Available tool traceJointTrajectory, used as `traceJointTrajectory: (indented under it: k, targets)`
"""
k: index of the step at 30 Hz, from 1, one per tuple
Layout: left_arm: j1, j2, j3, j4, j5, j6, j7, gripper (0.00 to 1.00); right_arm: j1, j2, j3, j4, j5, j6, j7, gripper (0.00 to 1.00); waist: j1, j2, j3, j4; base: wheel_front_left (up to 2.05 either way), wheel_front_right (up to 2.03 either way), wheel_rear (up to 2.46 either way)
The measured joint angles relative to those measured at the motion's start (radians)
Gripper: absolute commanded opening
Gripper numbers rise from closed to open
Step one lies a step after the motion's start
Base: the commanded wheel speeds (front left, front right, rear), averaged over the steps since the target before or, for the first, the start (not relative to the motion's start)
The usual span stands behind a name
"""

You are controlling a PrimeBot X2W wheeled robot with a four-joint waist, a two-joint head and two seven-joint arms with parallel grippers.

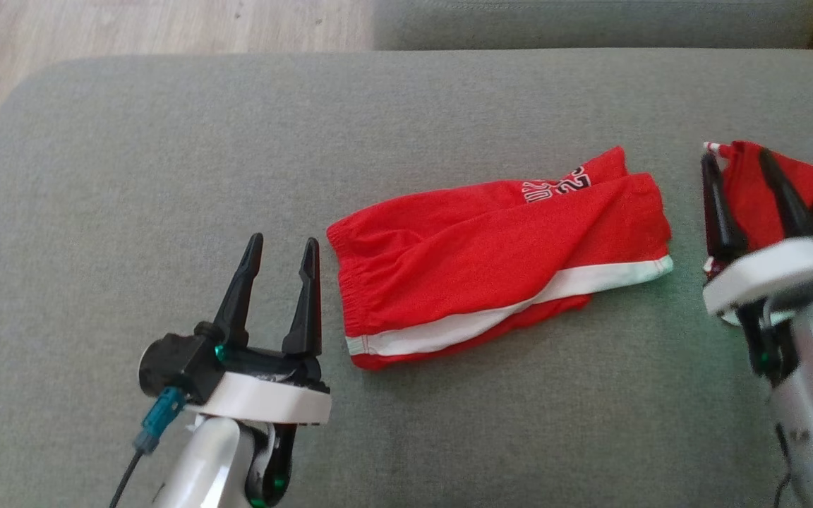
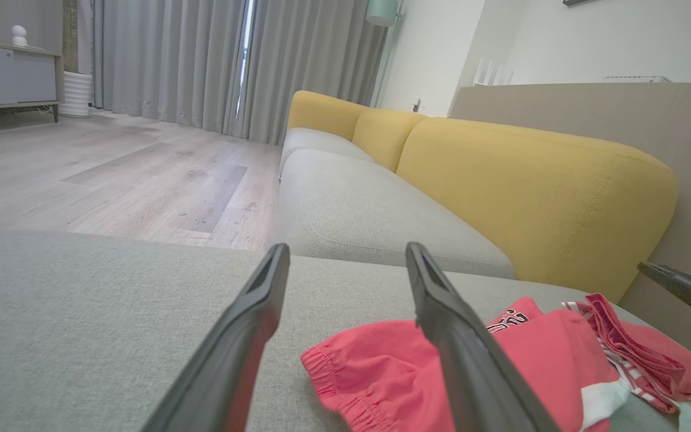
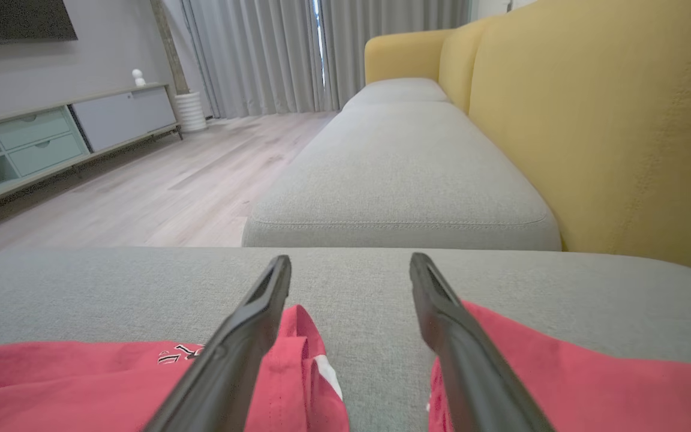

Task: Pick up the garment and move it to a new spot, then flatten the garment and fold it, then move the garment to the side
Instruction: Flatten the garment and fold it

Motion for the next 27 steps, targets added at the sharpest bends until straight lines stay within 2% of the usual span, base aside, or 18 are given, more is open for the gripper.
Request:
traceJointTrajectory:
  k: [7, 14, 23, 27]
  targets:
    - [0.019, 0.000, 0.004, -0.007, 0.001, 0.000, 0.000, 1.00, 0.191, 0.114, -0.114, -0.158, -0.081, 0.000, -0.043, 1.00, 0.0000, 0.0000, -0.027, -0.020, 0.00, 0.00, 0.00]
    - [0.051, -0.001, 0.004, 0.003, 0.001, -0.008, 0.000, 1.00, 0.313, 0.184, -0.156, -0.208, -0.152, 0.000, -0.050, 1.00, 0.0000, 0.0000, -0.035, -0.022, 0.00, 0.00, 0.00]
    - [0.063, -0.001, 0.003, 0.015, 0.001, -0.010, 0.000, 1.00, 0.321, 0.211, -0.174, -0.228, -0.183, 0.000, -0.054, 1.00, 0.0000, 0.0000, -0.032, -0.015, 0.00, 0.00, 0.00]
    - [0.063, -0.001, -0.024, 0.043, 0.001, -0.027, 0.000, 1.00, 0.321, 0.211, -0.187, -0.230, -0.183, 0.000, -0.054, 1.00, 0.0000, 0.0000, -0.035, -0.010, 0.00, 0.00, 0.00]
